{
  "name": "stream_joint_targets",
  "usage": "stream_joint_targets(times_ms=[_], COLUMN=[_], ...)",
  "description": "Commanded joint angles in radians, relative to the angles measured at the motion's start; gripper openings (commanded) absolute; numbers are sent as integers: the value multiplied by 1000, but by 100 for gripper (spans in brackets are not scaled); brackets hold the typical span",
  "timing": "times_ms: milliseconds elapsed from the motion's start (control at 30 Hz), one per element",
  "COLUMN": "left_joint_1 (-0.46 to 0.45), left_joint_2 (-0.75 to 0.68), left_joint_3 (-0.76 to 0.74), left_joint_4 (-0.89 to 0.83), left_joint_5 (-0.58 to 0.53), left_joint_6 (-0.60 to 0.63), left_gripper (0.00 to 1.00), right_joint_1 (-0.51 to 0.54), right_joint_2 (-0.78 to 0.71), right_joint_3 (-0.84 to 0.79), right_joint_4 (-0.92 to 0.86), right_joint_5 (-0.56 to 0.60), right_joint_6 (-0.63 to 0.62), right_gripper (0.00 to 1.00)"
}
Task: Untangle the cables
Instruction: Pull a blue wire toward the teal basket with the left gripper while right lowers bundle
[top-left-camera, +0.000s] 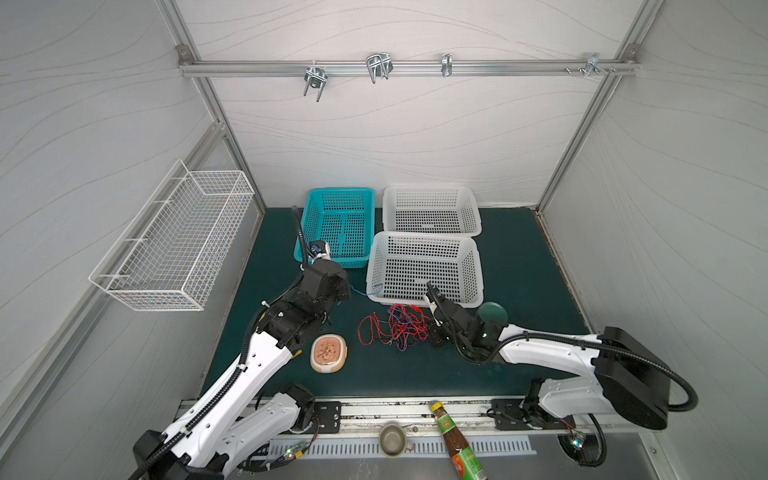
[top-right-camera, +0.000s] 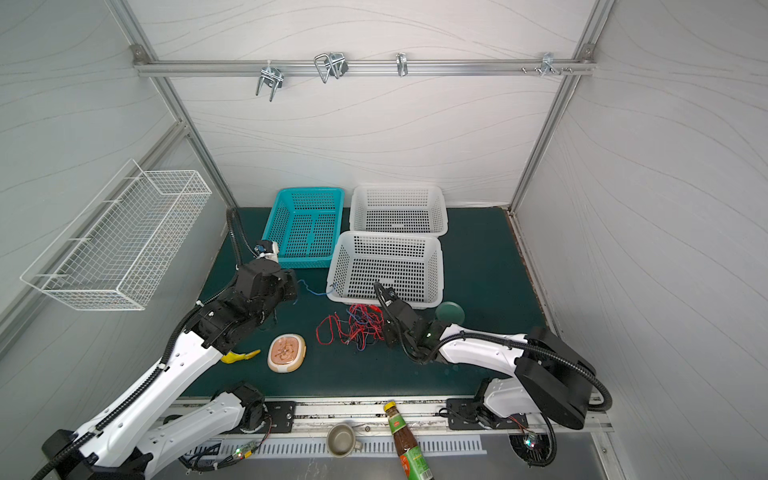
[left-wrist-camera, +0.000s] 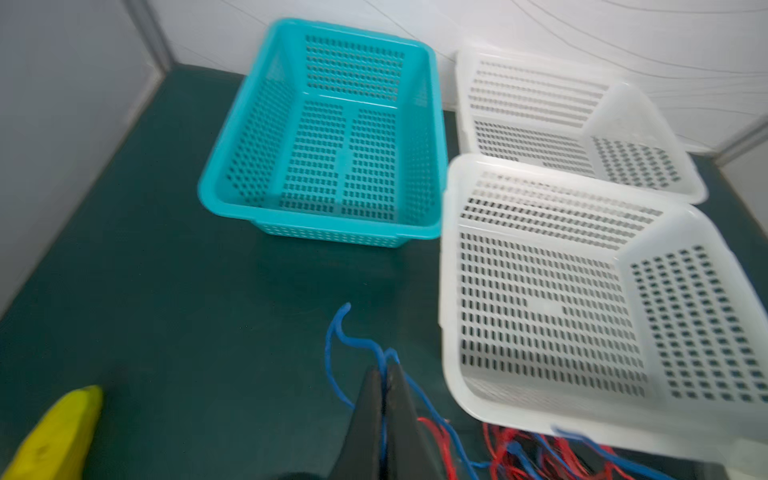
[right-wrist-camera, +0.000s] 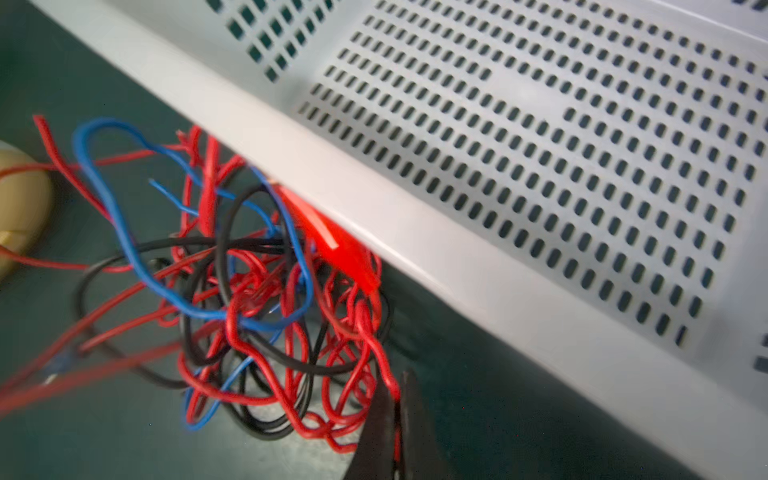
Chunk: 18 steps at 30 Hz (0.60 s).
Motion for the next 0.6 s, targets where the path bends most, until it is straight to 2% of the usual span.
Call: stream_joint_targets(times_ms=[0,167,300,400,567], left_joint_1=[4,4,5,16,74], left_joint_2=[0,-3,20,69,178], left_joint_3=[53,50,46,68,108], left_joint_4=[-55,-3,71,92,173], left_joint_5=[-198,-161,-108,-90,18], left_joint_6=[-17,12,44,51,68], left_gripper=[0,0,0,0,0], right_joint_1=[5,6,6,8,37], right_joint_2=[-4,-22,-19,-15,-23], right_joint_3=[4,-8,-9,-11,-18], right_joint_4=[-90,-65,-9,39,112], right_joint_5=[106,106,53,2,-66], right_joint_6=[63,59,22,-13,-69], right_gripper=[0,0,0,0,0])
